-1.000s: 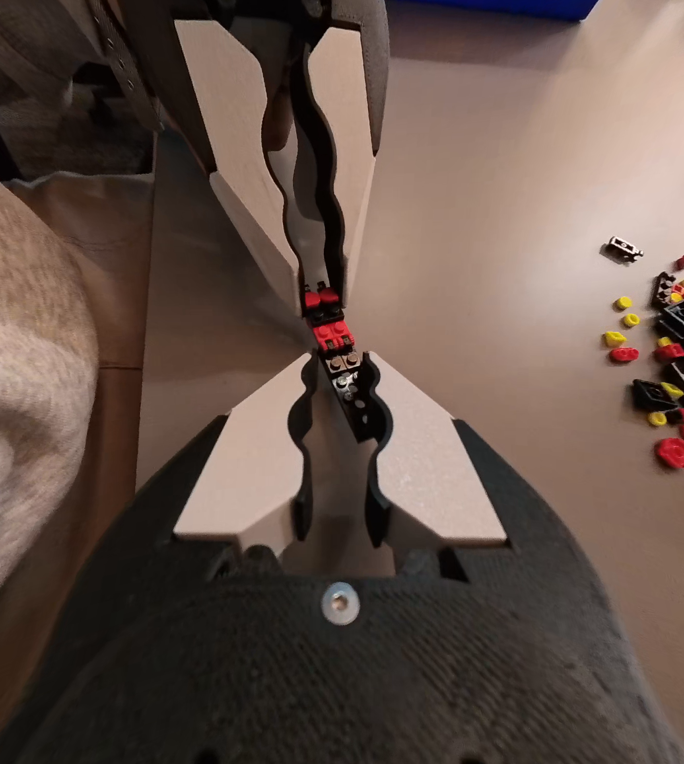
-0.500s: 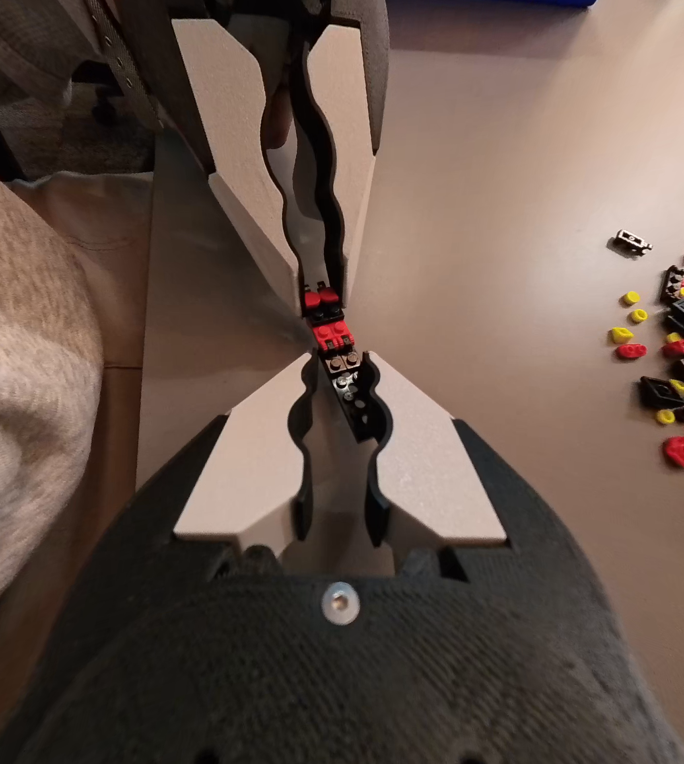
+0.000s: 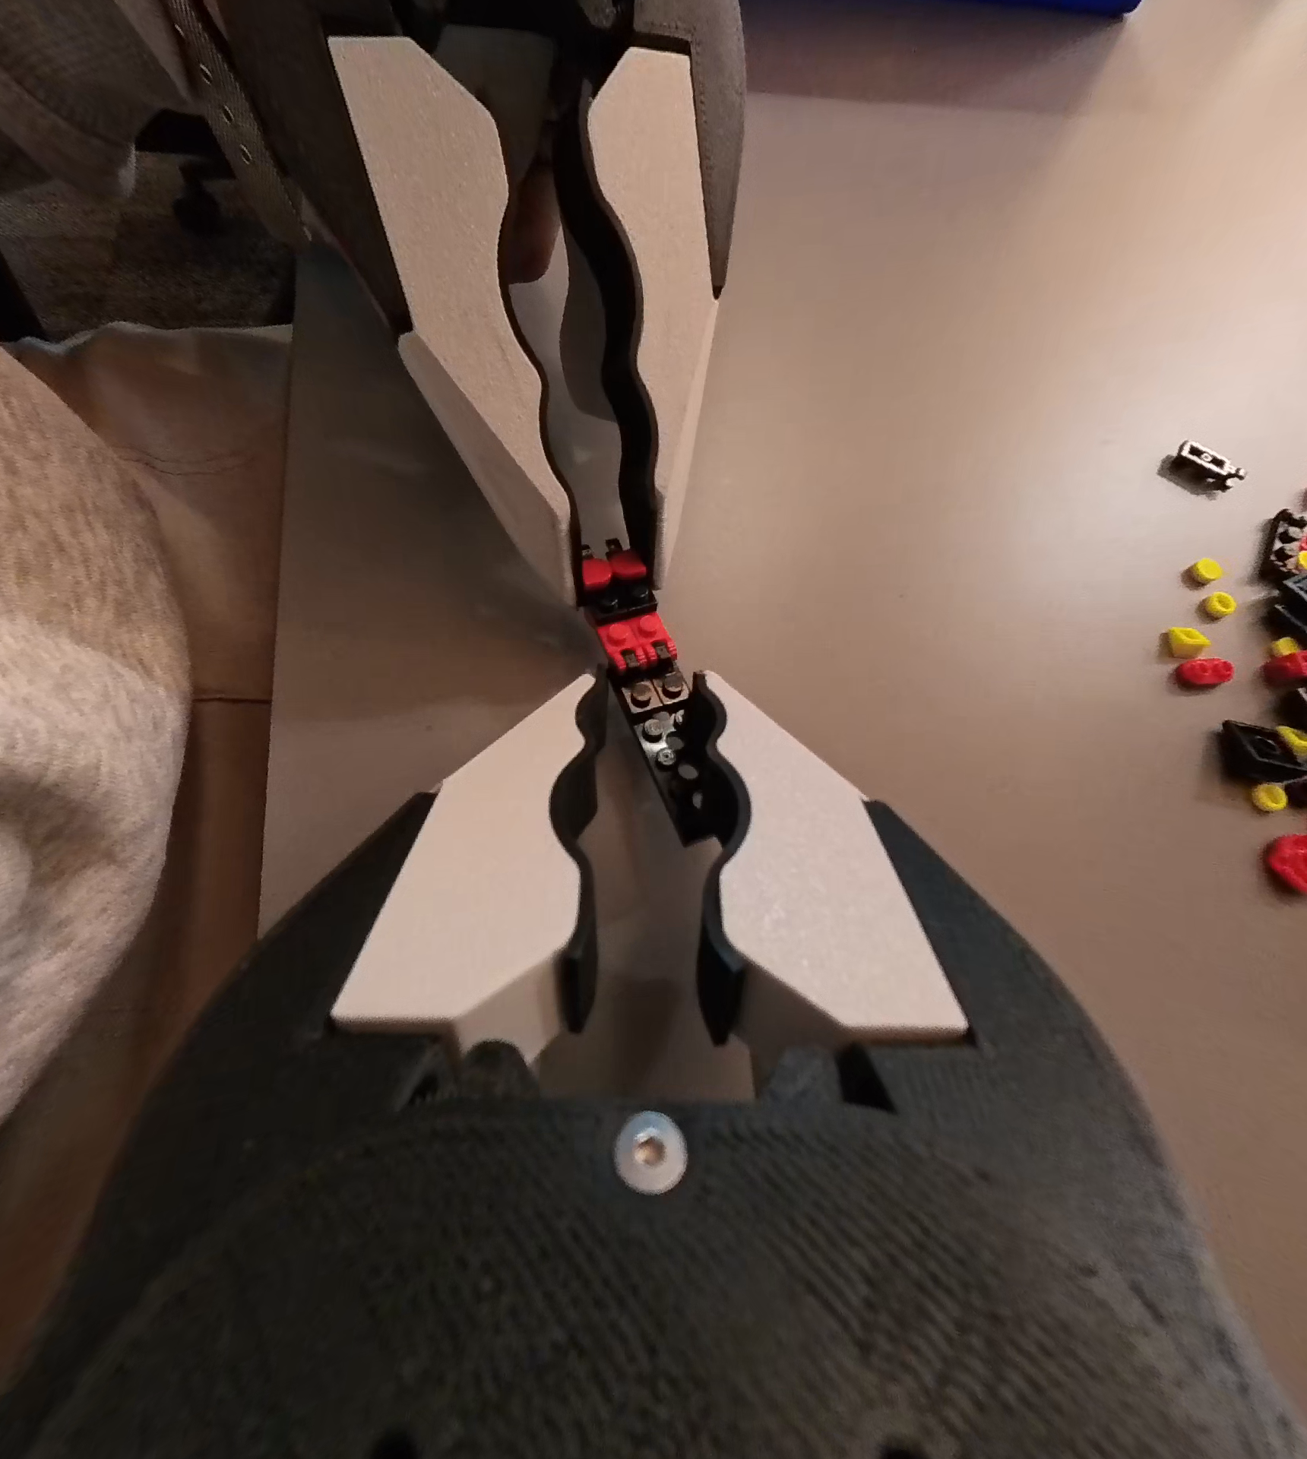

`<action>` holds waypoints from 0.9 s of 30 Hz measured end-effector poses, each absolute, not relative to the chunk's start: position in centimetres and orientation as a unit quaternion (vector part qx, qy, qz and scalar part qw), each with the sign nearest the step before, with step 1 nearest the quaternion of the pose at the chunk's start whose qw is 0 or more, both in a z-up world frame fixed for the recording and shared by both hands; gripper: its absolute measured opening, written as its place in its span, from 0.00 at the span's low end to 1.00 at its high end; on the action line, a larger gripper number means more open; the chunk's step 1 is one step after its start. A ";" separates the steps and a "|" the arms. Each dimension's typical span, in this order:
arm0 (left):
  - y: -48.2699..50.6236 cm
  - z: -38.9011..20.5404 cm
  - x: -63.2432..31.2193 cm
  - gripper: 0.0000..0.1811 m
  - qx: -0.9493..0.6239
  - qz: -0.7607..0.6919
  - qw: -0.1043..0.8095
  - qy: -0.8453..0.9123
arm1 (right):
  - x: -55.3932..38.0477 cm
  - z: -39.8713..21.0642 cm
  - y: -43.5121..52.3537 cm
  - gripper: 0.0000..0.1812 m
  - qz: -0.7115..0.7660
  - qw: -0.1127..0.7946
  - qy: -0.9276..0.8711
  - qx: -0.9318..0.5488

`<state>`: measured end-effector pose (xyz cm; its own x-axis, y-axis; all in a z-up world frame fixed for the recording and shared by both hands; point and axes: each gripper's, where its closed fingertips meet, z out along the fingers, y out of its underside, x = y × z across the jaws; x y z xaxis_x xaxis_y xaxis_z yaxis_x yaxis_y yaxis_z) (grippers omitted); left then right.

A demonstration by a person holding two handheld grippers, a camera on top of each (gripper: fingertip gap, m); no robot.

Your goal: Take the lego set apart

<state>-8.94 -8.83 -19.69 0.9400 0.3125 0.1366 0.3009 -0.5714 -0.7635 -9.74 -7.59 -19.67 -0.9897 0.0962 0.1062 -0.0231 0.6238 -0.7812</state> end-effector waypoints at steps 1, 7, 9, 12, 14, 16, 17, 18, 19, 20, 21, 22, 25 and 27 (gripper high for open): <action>-8.8 -19.7 -8.9 0.09 -0.886 0.007 0.430 -0.173 | -9.7 -19.7 -7.6 0.10 0.433 0.069 -0.898 -0.020; -8.8 -19.7 -8.9 0.09 -0.886 0.006 0.430 -0.173 | -9.7 -19.7 -7.6 0.10 0.433 0.068 -0.898 -0.020; -8.8 -19.7 -8.9 0.09 -0.887 0.007 0.429 -0.172 | -9.7 -19.7 -7.6 0.10 0.433 0.068 -0.899 -0.020; -8.8 -19.7 -8.9 0.09 -0.887 0.007 0.429 -0.171 | -9.7 -19.7 -7.6 0.10 0.433 0.067 -0.899 -0.020; -8.8 -19.7 -8.9 0.09 -0.887 0.006 0.429 -0.172 | -9.8 -19.7 -7.6 0.10 0.433 0.068 -0.899 -0.019; -8.8 -19.7 -8.9 0.09 -0.887 0.006 0.429 -0.172 | -9.8 -19.7 -7.6 0.10 0.433 0.069 -0.898 -0.019; -8.8 -19.7 -8.9 0.09 -0.887 0.006 0.429 -0.172 | -9.8 -19.7 -7.6 0.10 0.433 0.069 -0.898 -0.019; -8.8 -19.7 -8.9 0.09 -0.887 0.005 0.429 -0.172 | -9.8 -19.7 -7.6 0.10 0.434 0.069 -0.898 -0.019; -8.8 -19.7 -8.9 0.09 -0.887 0.005 0.429 -0.172 | -9.8 -19.6 -7.6 0.10 0.434 0.069 -0.898 -0.019; -8.8 -19.7 -8.9 0.09 -0.887 0.004 0.429 -0.172 | -9.8 -19.6 -7.6 0.10 0.435 0.069 -0.898 -0.019; -8.8 -19.7 -8.8 0.09 -0.887 0.004 0.429 -0.172 | -9.7 -19.6 -7.6 0.10 0.435 0.069 -0.898 -0.018; -8.8 -19.7 -8.9 0.09 -0.887 0.005 0.429 -0.172 | -9.7 -19.6 -7.6 0.10 0.435 0.070 -0.898 -0.017; -8.8 -19.9 -8.7 0.11 -0.892 0.011 0.421 -0.164 | -9.7 -19.7 -7.6 0.10 0.432 0.073 -0.899 -0.014; -8.7 -20.2 -8.6 0.12 -0.898 0.019 0.411 -0.157 | -9.6 -19.8 -7.7 0.10 0.429 0.075 -0.900 -0.009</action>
<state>-8.60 -8.71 -20.19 0.9498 0.2979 0.0955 0.2669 -0.6122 -0.7443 -9.59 -7.67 -19.83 -0.9887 0.0800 0.1266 -0.0480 0.6313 -0.7740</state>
